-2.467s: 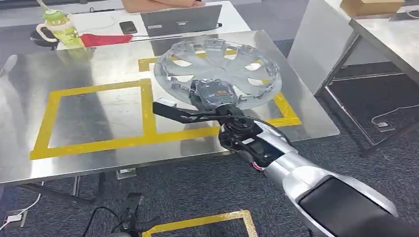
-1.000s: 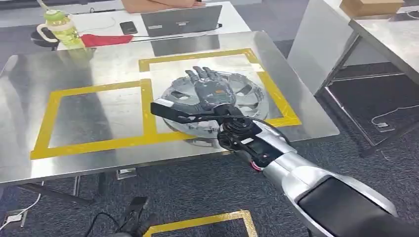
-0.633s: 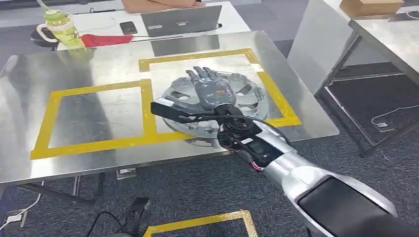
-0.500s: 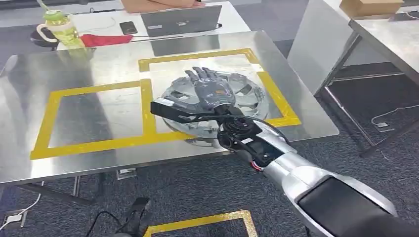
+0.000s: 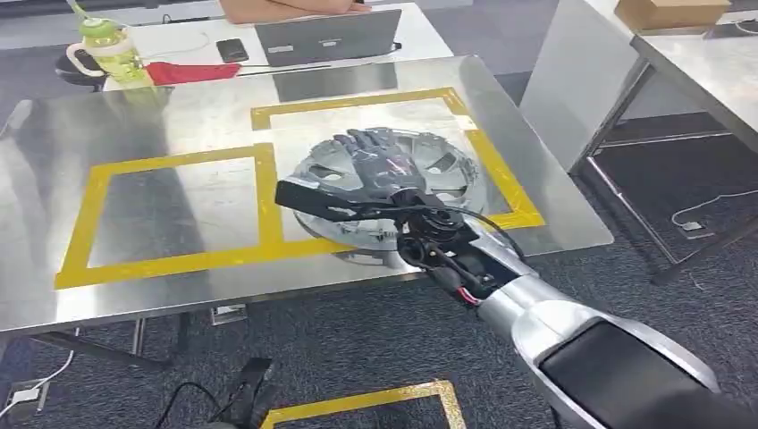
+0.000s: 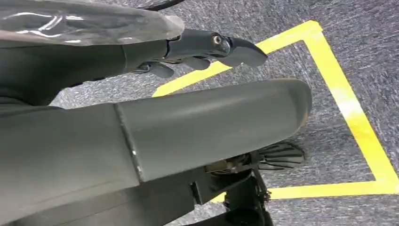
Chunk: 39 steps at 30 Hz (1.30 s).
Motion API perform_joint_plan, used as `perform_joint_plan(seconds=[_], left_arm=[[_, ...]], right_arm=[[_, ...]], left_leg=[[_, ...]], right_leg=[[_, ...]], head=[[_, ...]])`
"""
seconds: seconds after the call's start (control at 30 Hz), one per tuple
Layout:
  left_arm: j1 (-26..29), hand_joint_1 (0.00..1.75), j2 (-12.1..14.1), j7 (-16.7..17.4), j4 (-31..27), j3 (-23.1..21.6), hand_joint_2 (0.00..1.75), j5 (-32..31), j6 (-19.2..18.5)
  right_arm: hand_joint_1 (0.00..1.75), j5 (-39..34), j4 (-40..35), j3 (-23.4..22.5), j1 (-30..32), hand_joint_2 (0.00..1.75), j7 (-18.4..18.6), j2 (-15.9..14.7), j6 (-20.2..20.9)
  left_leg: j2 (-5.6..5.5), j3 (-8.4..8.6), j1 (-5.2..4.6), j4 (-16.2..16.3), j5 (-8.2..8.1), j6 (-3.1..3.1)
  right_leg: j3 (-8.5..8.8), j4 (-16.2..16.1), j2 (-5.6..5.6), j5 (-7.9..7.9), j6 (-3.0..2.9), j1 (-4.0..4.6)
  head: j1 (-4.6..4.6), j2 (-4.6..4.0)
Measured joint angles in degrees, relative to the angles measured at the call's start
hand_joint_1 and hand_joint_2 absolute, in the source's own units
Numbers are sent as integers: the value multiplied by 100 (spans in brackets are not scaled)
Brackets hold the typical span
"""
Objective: Take the parts from the cabinet and place them on the table.
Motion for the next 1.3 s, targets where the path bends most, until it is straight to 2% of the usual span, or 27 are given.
perform_joint_plan(seconds=[0.57,0.7,0.83,0.93,1.07,1.2,1.3], left_arm=[[75,0,26,-11,0,-24,0,-22,6],[81,0,28,-11,0,-24,0,-2,44],[104,0,28,-13,0,-24,0,2,83],[117,0,31,-13,0,-31,0,2,94],[118,0,33,-13,0,-31,0,2,94],[122,0,37,-13,0,-31,0,0,96],[135,0,48,-11,0,-31,0,0,105]], right_arm=[[0,-468,-107,-247,-82,0,-74,-206,129],[0,-912,-173,-341,-113,0,-287,-254,140],[0,-1828,-330,-612,-127,0,-680,-330,269],[0,-1963,-450,-844,-168,0,-750,-393,315],[0,-2048,-527,-933,-160,0,-800,-428,339],[0,-3208,-744,-1197,-83,0,-1273,-491,671],[0,-4364,-1133,-1404,114,0,-1506,-621,1288]], left_leg=[[1,0,0,1,0,0],[1,1,0,2,0,0],[1,0,0,2,0,0],[1,1,0,2,0,0],[2,1,0,3,0,0],[0,3,0,4,0,0],[1,3,0,4,-1,0]], right_leg=[[0,0,1,0,0,0],[1,0,0,0,0,0],[1,0,0,0,0,0],[1,0,1,0,0,0],[0,0,1,1,0,-1],[0,0,0,0,0,0],[3,0,1,0,0,0]], head=[[0,0],[0,0],[0,0],[0,0],[0,0],[-2,0],[0,0]])
